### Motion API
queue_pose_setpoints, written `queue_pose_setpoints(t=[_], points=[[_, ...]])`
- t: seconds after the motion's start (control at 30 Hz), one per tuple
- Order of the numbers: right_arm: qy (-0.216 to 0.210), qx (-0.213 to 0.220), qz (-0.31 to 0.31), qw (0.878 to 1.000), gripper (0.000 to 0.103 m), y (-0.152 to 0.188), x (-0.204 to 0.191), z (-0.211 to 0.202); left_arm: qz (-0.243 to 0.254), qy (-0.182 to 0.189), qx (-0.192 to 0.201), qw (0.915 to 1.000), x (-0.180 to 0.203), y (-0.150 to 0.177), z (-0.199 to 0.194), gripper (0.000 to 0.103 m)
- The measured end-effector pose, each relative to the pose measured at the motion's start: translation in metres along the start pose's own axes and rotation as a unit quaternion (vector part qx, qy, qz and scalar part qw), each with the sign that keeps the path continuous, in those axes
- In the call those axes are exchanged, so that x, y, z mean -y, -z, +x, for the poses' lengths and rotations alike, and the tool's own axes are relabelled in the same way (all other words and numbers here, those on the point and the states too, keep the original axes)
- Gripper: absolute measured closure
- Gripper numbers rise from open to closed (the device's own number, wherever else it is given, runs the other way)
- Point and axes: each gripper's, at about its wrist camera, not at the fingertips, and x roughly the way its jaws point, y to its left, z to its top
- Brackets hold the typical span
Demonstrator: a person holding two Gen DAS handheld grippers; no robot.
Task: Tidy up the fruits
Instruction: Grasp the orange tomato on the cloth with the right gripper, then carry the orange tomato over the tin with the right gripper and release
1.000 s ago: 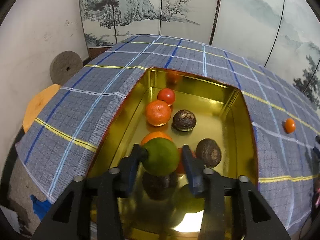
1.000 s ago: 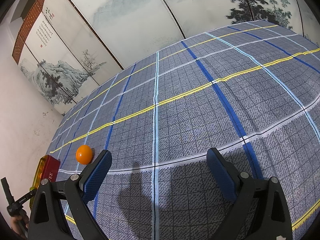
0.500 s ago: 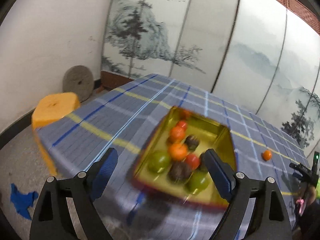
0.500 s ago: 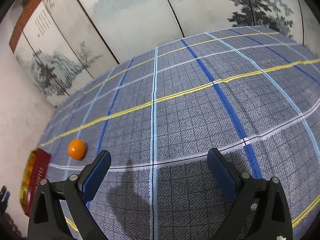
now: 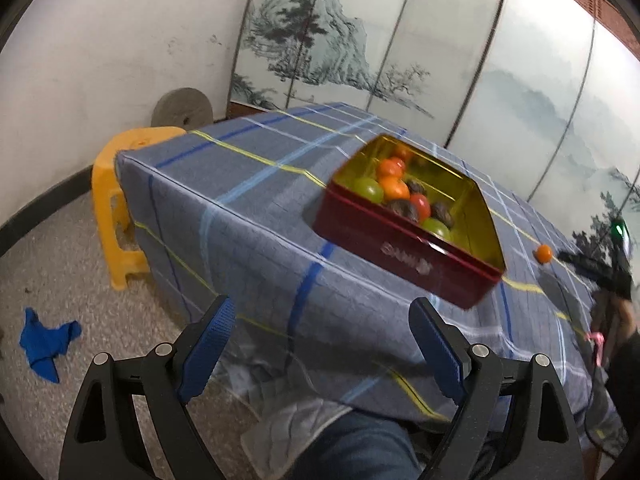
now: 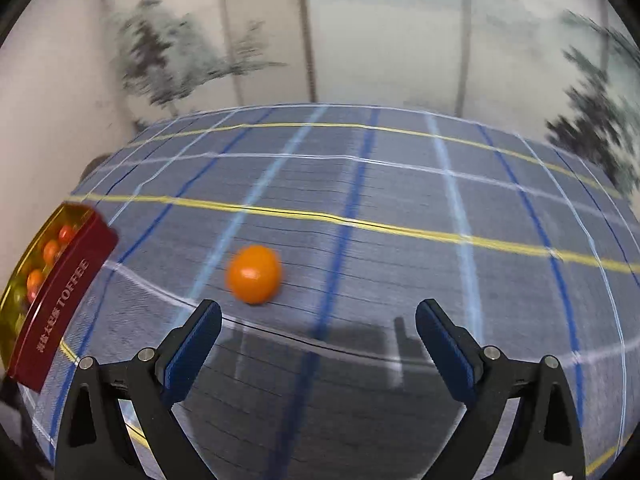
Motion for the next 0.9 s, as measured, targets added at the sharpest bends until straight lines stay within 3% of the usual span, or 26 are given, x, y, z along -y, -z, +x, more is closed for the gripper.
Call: queue_pose_setpoints(t=[0.17,0.23,0.3,0.37,0.63,0.9], points=[[0.003,-0.008,-0.018,1.000,0.010,-0.013,-0.028,0.017,0.011,0.013,-0.017,0.9997,0.013,0.011,0.004,0.015],[-0.003,-0.018,-0.011,1.000,0.026,-0.016,-0.030,0.028,0.015,0.015,-0.018,0.9996,0.015,0.014,0.002,0.015],[0.008,-0.043,-0.015,0.999,0.065,-0.017,-0.034,0.043,0.019,0.015,-0.017,0.9996,0.016,0.016,0.000,0.015],[0.017,-0.047,-0.020,0.999,0.071,-0.013,-0.035,0.049,0.021,0.015,-0.014,0.9996,0.016,0.017,-0.002,0.015],[0.042,-0.031,-0.055,0.997,0.074,-0.006,-0.045,0.033,0.017,0.016,-0.016,0.9996,0.016,0.019,-0.002,0.015],[0.061,0.011,-0.098,0.993,0.074,-0.018,-0.083,-0.002,0.050,0.006,-0.015,0.9986,0.030,0.029,-0.006,0.015]])
